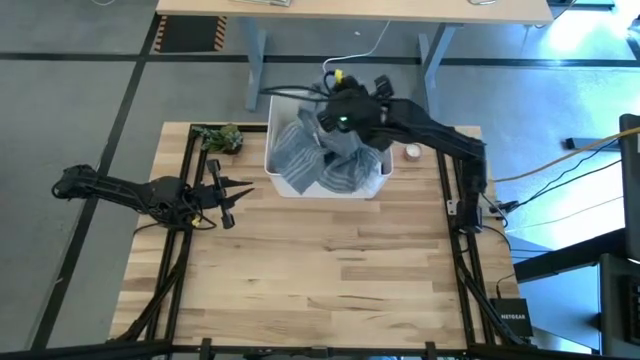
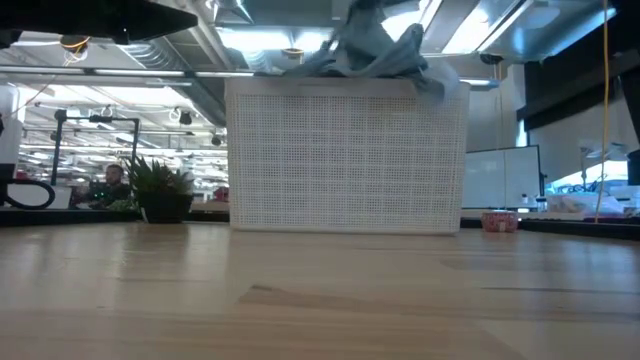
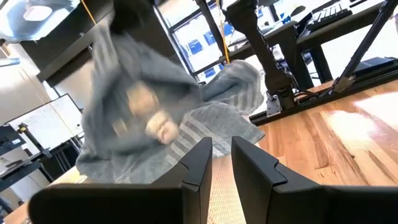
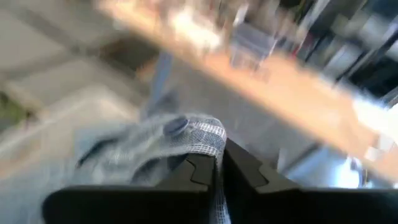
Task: Sort clothes
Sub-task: Put the blue plaid shirt into the white laundry bin
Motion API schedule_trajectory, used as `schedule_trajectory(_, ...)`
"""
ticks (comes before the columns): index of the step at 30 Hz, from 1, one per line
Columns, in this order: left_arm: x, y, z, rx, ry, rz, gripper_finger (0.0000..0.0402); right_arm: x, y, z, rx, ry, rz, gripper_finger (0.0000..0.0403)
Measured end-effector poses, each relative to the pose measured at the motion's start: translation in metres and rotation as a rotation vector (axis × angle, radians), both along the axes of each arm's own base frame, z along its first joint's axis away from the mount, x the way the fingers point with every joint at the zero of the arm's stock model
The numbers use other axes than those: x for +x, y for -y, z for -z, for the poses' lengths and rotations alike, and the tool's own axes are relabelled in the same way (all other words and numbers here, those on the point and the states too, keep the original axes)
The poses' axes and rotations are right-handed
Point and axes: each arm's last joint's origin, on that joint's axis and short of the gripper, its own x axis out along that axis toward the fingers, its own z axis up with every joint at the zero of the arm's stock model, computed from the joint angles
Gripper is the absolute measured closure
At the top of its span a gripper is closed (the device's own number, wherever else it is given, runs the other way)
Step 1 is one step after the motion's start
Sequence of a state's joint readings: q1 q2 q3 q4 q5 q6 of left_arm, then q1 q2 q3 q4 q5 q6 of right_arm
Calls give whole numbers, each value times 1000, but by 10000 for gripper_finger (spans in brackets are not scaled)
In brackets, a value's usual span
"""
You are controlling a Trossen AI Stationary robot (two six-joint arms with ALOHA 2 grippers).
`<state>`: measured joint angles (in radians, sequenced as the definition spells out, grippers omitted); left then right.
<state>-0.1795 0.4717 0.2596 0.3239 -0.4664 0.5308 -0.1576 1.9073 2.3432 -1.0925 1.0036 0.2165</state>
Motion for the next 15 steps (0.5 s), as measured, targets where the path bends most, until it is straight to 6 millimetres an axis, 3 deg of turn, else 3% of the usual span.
schedule_trajectory(4,0,0,0,0,0,0,345,6,6,35,179,-120,4,331)
schedule_trajectory(8,0,0,0,0,1,0,345,0,-9,41,237,-220,-41,264)
schedule_trajectory(12,0,0,0,-25,5,3,345,-16,-40,28,426,-131,-162,214)
schedule_trajectory(15,0,0,1,-58,10,6,345,-20,-75,32,565,-151,-248,194)
